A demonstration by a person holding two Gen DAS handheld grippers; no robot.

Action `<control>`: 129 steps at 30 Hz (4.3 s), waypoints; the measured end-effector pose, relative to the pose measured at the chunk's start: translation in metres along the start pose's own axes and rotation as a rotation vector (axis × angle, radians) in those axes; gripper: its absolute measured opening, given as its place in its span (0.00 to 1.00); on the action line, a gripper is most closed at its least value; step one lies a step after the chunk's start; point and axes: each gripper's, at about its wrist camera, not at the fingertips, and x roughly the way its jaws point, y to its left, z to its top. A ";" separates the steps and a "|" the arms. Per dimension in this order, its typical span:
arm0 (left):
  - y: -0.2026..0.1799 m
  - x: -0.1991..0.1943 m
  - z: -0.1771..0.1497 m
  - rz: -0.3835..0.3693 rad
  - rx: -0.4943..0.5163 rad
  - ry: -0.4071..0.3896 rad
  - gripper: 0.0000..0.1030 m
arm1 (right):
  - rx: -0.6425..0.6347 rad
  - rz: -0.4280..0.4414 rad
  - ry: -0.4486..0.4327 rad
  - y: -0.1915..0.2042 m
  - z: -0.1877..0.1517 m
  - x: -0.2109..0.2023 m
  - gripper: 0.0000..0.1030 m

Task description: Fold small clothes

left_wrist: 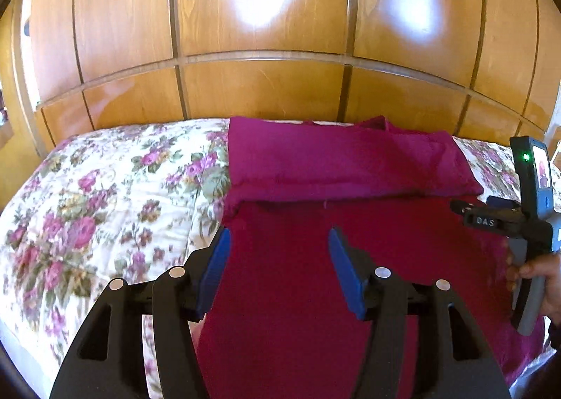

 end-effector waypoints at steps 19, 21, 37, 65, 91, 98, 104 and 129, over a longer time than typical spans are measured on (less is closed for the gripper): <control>0.019 -0.010 -0.066 0.050 -0.031 0.099 0.56 | 0.064 0.071 0.107 -0.060 -0.103 -0.061 0.92; 0.030 -0.012 -0.075 0.055 -0.055 0.121 0.56 | 0.091 0.109 0.121 -0.069 -0.114 -0.072 0.92; 0.052 -0.053 -0.137 -0.149 -0.160 0.258 0.31 | 0.022 0.266 0.244 -0.073 -0.166 -0.125 0.17; 0.115 0.046 0.038 -0.321 -0.527 0.095 0.72 | 0.344 0.431 -0.021 -0.105 -0.005 -0.065 0.82; 0.091 0.046 -0.050 -0.309 -0.323 0.270 0.18 | 0.219 0.340 0.100 -0.098 -0.069 -0.067 0.08; 0.088 0.016 -0.067 -0.337 -0.311 0.267 0.18 | 0.219 0.362 0.114 -0.107 -0.088 -0.084 0.08; 0.082 -0.023 -0.097 -0.380 -0.335 0.287 0.18 | 0.189 0.363 0.152 -0.114 -0.124 -0.115 0.07; 0.059 -0.020 -0.054 -0.377 -0.140 0.231 0.62 | 0.065 0.253 0.081 -0.109 -0.090 -0.122 0.49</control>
